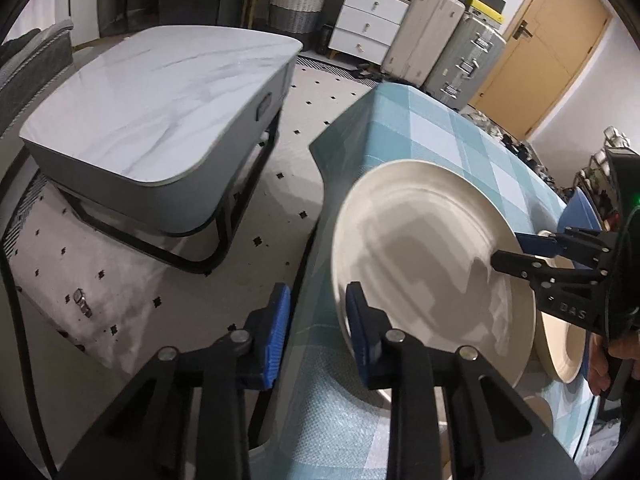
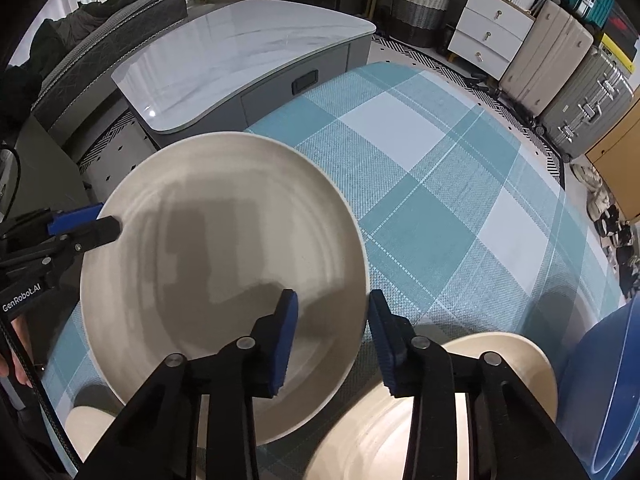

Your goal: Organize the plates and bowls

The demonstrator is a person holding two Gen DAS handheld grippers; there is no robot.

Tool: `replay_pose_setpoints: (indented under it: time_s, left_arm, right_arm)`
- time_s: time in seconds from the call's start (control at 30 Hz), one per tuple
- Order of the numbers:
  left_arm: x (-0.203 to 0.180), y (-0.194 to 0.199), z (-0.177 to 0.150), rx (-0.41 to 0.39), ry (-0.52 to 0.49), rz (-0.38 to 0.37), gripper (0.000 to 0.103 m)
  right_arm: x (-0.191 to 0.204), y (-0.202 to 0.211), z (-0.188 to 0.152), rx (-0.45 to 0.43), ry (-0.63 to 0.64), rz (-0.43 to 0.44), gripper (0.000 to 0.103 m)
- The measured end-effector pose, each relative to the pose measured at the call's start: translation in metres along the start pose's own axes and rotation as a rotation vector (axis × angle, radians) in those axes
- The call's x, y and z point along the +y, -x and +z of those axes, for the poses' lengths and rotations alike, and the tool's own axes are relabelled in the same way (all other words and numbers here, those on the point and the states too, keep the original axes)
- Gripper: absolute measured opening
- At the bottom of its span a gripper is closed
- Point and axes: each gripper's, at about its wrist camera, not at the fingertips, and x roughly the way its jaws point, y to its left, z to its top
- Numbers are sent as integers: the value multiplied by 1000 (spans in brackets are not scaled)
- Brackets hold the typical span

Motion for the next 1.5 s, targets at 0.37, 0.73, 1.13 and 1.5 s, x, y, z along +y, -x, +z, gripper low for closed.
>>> replay_pose_setpoints:
  time_s: [0.37, 0.73, 1.13, 1.5]
  left_arm:
    - [-2, -1, -2, 55, 13, -37, 20]
    - [0, 3, -2, 67, 34, -75, 7]
    - [3, 2, 0, 95, 55, -90, 7]
    - [6, 6, -5, 105, 57, -88, 6]
  right_arm:
    - [-5, -2, -2, 10, -38, 23, 29]
    - [-19, -5, 0, 52, -134, 112, 17]
    - [-21, 0, -4, 50, -172, 121, 12]
    - [-17, 7, -4, 37, -158, 86, 12]
